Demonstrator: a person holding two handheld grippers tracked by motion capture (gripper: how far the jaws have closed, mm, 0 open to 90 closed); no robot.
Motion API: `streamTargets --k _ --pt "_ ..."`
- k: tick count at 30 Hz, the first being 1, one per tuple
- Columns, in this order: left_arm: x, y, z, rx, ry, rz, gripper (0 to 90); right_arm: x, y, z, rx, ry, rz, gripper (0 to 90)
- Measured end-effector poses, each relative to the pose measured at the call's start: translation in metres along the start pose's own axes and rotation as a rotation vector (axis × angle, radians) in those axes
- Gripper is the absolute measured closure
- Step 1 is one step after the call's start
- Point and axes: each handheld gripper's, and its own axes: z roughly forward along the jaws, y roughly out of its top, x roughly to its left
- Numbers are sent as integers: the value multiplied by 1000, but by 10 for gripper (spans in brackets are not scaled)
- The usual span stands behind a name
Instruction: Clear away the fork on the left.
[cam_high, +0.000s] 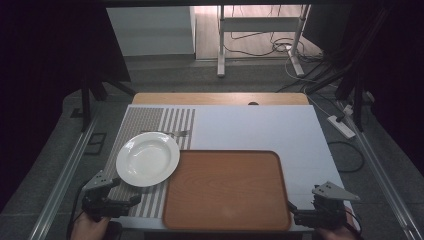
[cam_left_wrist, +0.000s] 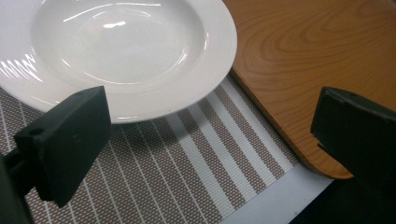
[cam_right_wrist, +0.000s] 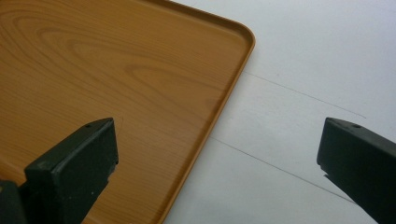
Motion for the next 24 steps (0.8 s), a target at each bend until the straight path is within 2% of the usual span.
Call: streamTargets --k 7,14,17,24 --pt "0 6 4 5 16 3 0 0 0 1 3 2 10 0" --pt "0 13 15 36 22 4 0 0 1 1 14 9 2 0" --pt "0 17 19 45 42 8 0 0 1 1 14 9 1 0" --pt "8 25 24 43 48 12 2 0 1 2 18 8 0 0"
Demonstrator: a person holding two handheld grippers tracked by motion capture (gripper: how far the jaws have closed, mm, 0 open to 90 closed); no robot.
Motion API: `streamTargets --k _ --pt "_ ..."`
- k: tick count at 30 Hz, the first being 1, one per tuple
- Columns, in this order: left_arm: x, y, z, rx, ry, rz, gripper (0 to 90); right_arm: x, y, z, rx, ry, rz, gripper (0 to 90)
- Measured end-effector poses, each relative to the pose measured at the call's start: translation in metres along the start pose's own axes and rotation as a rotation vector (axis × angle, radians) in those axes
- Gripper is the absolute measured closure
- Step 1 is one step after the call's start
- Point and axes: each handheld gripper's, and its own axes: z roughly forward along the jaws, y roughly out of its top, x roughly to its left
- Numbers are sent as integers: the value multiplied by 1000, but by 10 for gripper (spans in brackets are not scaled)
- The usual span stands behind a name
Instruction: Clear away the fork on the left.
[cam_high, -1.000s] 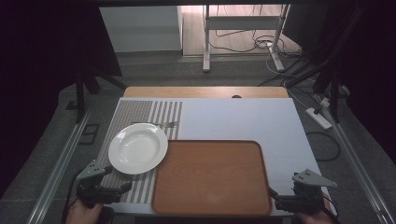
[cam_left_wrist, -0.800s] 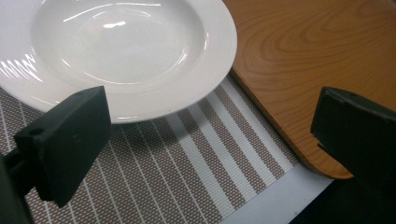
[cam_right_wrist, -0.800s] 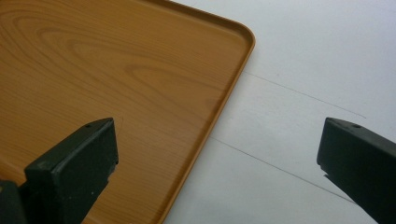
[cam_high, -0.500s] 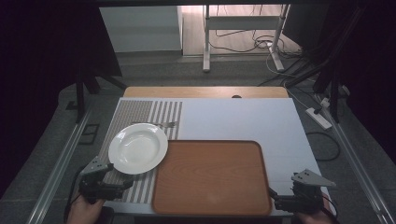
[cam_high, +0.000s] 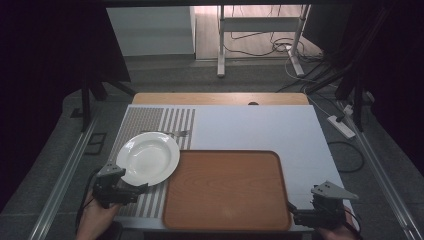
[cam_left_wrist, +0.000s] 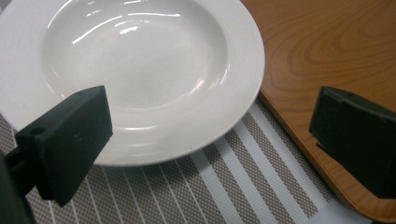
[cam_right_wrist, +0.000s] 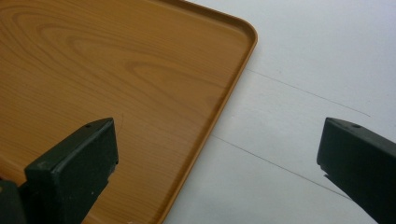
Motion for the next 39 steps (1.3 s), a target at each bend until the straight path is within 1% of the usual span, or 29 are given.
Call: streamTargets --k 1,4,8,15,23,27,32,39 --pt "1 1 1 -1 1 -3 2 0 0 0 0 0 0 0" --pt "4 5 4 -2 -18 -12 2 0 0 0 3 2 -3 0" --pt "6 11 9 8 -17 2 0 0 0 1 5 0 -2 0" --pt "12 24 21 10 -42 6 0 0 0 1 9 3 -5 0" --pt "19 40 37 21 -42 20 0 1 0 1 13 -1 -9 0" --pt "25 46 45 33 -46 13 0 1 1 2 15 0 -10 0" --pt "30 51 51 35 -47 9 0 1 0 2 16 1 -10 0" --pt "36 60 64 45 -39 19 0 1 1 2 17 2 -10 0"
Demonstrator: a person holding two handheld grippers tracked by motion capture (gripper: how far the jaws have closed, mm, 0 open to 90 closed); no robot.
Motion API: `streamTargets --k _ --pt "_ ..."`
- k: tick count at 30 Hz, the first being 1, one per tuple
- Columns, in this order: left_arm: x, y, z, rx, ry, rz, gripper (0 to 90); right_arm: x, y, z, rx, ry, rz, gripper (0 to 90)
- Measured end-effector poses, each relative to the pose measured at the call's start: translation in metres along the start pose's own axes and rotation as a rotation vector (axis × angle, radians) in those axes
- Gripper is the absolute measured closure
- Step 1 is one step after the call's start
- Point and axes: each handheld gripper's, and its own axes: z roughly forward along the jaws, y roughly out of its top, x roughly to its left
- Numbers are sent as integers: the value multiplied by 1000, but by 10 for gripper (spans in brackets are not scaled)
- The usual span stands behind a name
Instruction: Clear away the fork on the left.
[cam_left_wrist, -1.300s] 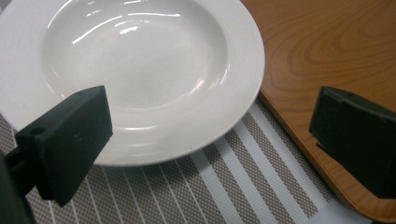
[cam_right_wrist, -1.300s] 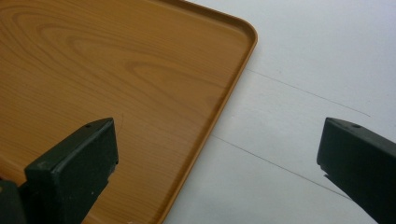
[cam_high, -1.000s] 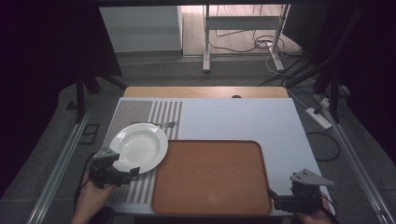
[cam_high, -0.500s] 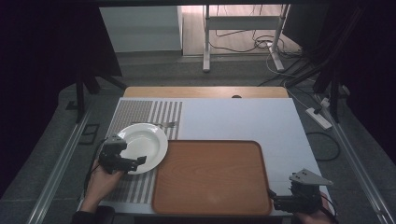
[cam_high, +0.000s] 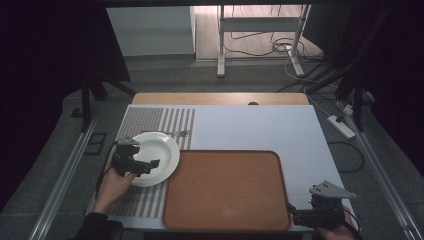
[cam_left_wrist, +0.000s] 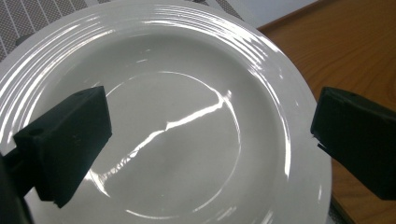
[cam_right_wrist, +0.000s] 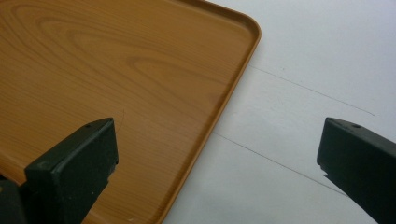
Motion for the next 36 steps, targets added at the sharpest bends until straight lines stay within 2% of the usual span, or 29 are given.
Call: streamTargets --k 6,15,29,36 --pt "8 9 10 -4 4 -3 0 0 0 0 5 3 -2 0" --pt "20 22 26 2 -22 -16 0 0 0 1 5 4 -5 0" --pt "37 49 49 33 17 -5 0 1 1 3 25 14 -21 0" --pt "40 61 61 56 43 5 3 1 1 2 24 15 -16 0"
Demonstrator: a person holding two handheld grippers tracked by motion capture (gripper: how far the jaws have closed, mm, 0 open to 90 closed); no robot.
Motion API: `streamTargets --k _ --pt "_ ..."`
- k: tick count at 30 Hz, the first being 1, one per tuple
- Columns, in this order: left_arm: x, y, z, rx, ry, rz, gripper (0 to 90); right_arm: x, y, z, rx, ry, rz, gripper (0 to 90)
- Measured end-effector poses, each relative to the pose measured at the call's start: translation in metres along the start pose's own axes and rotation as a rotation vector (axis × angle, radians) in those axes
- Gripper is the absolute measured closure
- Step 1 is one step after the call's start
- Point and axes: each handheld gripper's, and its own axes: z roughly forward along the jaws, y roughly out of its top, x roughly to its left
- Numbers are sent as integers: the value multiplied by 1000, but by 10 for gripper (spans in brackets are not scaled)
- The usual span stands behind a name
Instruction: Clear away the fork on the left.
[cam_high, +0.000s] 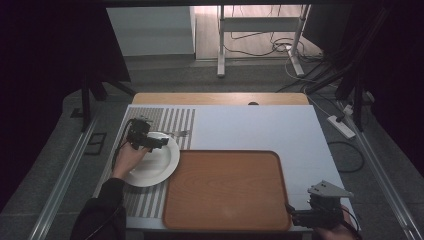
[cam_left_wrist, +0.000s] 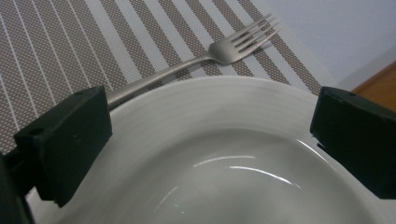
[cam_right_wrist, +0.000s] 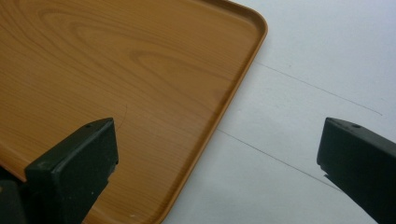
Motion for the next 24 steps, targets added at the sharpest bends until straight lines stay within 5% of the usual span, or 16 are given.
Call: streamTargets --k 4,9,16,24 --pt "3 6 3 11 19 1 41 0 0 0 1 3 0 0" --pt "11 13 5 23 -1 -8 214 -1 0 0 -3 5 6 0" --pt "30 24 7 37 -11 -32 516 -1 0 0 -7 4 9 0" --pt "57 29 15 119 48 -70 886 -2 0 0 -4 7 13 0"
